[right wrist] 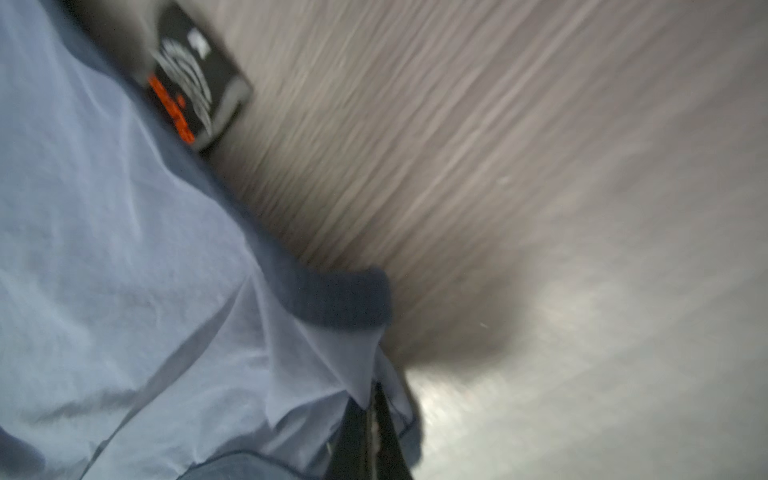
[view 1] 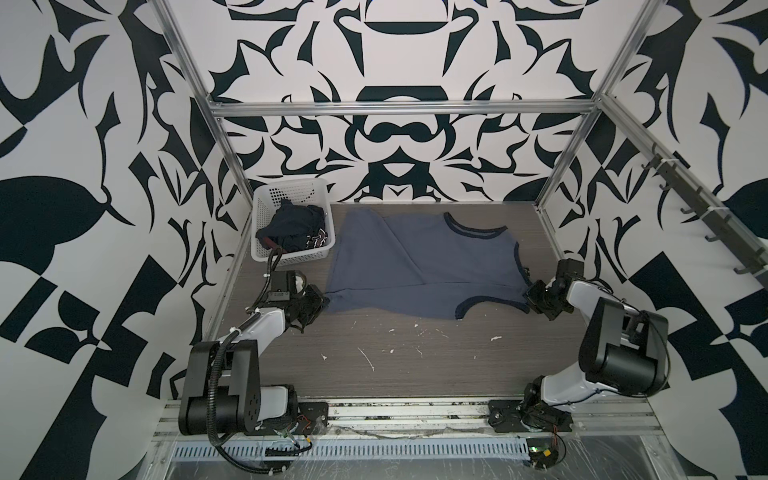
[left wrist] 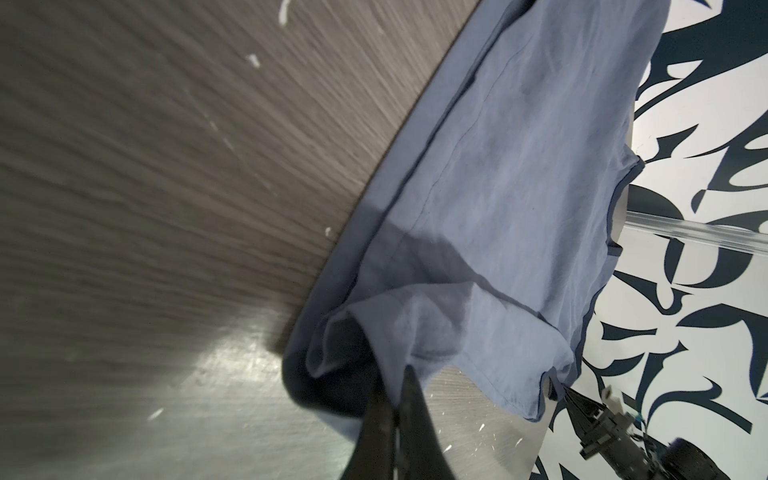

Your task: Fold and stack the tank tops

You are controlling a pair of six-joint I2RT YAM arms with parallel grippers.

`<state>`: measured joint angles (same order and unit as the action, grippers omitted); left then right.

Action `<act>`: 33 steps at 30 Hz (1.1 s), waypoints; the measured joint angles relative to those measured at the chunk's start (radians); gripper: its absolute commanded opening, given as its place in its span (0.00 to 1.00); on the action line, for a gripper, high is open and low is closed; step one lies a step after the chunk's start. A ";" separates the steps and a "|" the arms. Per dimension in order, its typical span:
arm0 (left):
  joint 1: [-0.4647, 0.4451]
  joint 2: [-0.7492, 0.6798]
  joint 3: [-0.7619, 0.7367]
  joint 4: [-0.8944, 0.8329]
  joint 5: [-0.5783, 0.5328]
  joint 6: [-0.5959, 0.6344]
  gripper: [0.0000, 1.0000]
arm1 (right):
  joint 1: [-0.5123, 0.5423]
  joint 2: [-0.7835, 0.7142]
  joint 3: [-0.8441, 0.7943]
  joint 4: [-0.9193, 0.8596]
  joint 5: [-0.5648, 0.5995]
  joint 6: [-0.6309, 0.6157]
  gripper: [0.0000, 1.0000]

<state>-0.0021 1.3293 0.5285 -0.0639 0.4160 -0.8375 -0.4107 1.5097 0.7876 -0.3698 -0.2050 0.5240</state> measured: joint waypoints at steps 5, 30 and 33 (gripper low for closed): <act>0.000 -0.036 -0.028 0.012 0.014 -0.001 0.00 | -0.028 -0.103 0.000 -0.027 0.076 0.001 0.00; -0.231 -0.158 0.245 -0.236 -0.132 0.100 0.54 | 0.441 -0.214 0.098 -0.116 0.105 -0.001 0.72; -0.290 0.018 0.346 -0.211 -0.140 0.124 0.54 | 0.627 -0.129 0.107 -0.097 0.066 0.019 0.72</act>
<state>-0.2916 1.3476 0.8745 -0.2752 0.2764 -0.7139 0.2161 1.3808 0.8948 -0.4671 -0.1390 0.5434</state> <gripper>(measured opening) 0.535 0.718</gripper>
